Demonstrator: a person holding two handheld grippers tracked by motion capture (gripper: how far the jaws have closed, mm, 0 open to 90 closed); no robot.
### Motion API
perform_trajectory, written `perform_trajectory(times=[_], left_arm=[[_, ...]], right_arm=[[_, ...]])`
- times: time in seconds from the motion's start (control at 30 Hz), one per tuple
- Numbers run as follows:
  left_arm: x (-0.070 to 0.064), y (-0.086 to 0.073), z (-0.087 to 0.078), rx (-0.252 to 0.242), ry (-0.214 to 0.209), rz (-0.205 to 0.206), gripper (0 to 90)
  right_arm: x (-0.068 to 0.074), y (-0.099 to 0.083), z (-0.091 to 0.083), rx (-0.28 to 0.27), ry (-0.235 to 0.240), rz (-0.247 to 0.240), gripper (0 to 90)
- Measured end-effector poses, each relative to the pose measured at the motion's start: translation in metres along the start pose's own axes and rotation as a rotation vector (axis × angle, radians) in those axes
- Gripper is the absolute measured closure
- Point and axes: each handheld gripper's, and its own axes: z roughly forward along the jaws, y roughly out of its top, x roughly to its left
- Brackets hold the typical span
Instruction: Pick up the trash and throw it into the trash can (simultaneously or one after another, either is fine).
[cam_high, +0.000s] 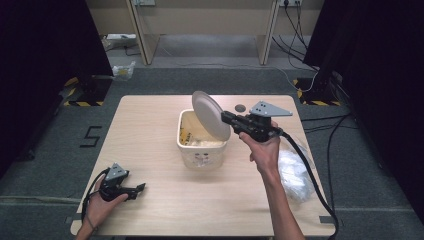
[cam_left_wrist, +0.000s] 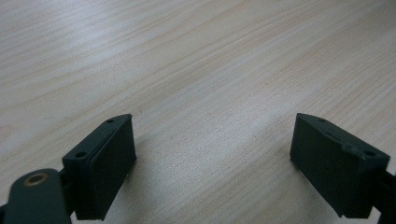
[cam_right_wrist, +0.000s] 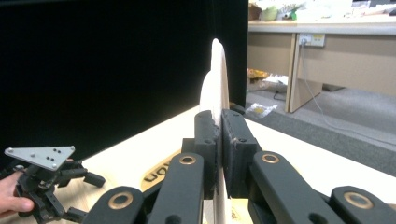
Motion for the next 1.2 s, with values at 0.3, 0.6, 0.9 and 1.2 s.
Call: perform_trajectory(times=[0.3,0.6,0.9,1.2], left_arm=[[0.000,0.000,0.000,-0.001,0.000,-0.001,13.2],[0.000,0.000,0.000,0.002,-0.002,-0.001,13.2],[0.000,0.000,0.000,-0.003,-0.002,-0.008,13.2],[0.000,0.000,0.000,-0.001,-0.002,-0.004,13.2]], right_arm=[[-0.003,-0.013,0.022,0.056,0.023,0.013,85.6],[-0.003,-0.024,0.036,0.105,0.043,0.006,85.2],[0.001,-0.028,0.038,0.113,0.090,0.014,75.2],[-0.002,-0.025,0.026,0.093,0.067,0.015,70.1]])
